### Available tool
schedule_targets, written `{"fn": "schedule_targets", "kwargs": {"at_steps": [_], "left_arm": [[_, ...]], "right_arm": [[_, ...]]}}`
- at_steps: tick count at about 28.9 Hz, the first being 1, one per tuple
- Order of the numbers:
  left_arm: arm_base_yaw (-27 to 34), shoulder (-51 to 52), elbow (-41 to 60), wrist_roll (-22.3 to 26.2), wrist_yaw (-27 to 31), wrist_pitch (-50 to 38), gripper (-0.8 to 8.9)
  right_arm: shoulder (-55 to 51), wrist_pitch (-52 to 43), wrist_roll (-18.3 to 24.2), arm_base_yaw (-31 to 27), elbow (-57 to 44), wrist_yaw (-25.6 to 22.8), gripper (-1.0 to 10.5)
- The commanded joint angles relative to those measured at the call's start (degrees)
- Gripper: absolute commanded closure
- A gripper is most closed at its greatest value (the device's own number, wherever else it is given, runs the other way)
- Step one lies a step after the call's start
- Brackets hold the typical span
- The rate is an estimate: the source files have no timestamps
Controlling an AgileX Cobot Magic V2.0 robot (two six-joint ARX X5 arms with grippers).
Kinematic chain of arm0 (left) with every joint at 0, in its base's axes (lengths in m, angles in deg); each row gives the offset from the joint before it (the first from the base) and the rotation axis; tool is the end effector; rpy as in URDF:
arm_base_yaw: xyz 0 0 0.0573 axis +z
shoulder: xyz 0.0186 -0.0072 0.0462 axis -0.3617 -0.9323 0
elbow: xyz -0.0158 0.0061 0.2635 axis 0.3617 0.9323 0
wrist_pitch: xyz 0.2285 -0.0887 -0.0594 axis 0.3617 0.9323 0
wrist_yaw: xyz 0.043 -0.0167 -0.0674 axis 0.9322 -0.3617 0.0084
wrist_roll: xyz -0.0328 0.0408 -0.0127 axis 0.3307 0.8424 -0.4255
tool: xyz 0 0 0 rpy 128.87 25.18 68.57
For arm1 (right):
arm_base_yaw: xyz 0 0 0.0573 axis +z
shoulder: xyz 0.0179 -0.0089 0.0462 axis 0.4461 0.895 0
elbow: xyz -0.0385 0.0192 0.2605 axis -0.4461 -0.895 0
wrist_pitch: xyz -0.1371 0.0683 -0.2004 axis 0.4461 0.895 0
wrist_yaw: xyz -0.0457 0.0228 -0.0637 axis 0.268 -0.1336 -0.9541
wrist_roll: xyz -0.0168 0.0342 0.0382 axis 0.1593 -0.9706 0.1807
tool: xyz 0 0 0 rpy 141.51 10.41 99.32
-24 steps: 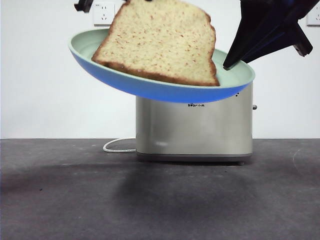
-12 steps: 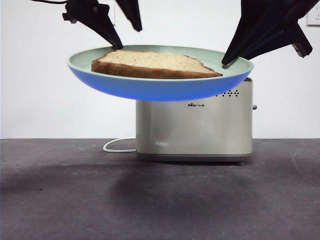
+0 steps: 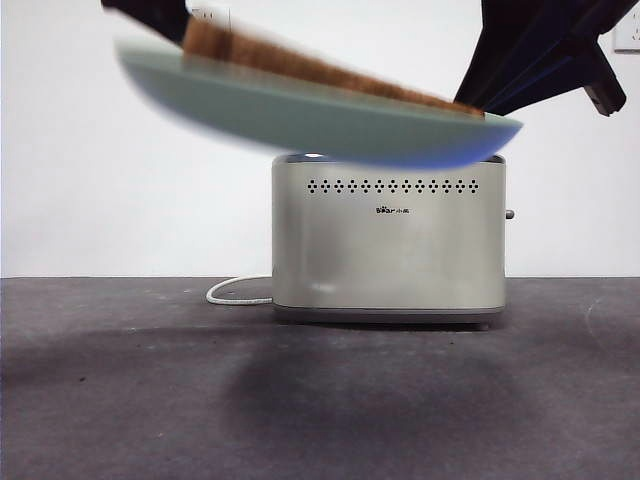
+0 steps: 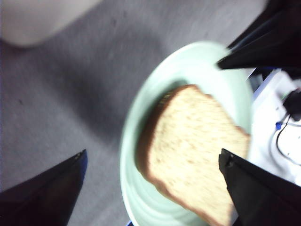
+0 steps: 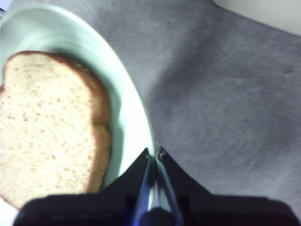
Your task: Take the bread from the toaster,put the bread on the plate,put the plate on the table
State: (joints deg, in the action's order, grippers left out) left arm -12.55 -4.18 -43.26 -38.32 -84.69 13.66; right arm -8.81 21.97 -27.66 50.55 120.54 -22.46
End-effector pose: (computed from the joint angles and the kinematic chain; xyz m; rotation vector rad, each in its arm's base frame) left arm 0.2369 -0.1703 0.3906 0.1554 1.1408 -0.8445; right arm 0.2155 0.1123 0.2868 0.1034 1.0211 0.8462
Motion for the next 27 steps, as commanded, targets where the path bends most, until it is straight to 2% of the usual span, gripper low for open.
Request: {"fn": "schedule_targets", "kwargs": {"at_steps": [1, 11, 14, 17, 19, 22, 27], "left_arm": [[0.1, 3.0, -1.6, 0.4, 0.0, -0.6, 3.45], [0.1, 15.6, -2.9, 0.4, 0.0, -2.3, 3.65], [0.1, 19.0, -2.9, 0.4, 0.0, -2.4, 4.51], [0.1, 22.0, -2.9, 0.4, -0.1, -2.4, 4.92], [0.0, 23.7, -2.9, 0.4, -0.2, -2.2, 5.9], [0.0, 26.6, -2.9, 0.4, -1.5, -1.5, 8.2], [0.0, 28.4, -2.9, 0.6, -4.5, -0.9, 8.22]], "right_arm": [[-0.2, -0.7, -1.4, 0.0, 0.0, 0.3, 9.6], [0.8, -0.7, -2.6, -0.1, 0.0, -6.9, 9.6], [3.2, -0.9, -3.0, -0.1, 0.0, -7.8, 9.6], [6.4, -1.0, -3.0, -0.7, 0.0, -8.4, 9.6], [8.9, -1.6, -3.3, -1.0, 0.0, -8.3, 9.6], [13.7, -4.0, -4.5, -2.4, 0.0, -8.1, 9.6], [20.2, -7.2, -5.4, -3.5, 0.0, -7.9, 9.6]]}}
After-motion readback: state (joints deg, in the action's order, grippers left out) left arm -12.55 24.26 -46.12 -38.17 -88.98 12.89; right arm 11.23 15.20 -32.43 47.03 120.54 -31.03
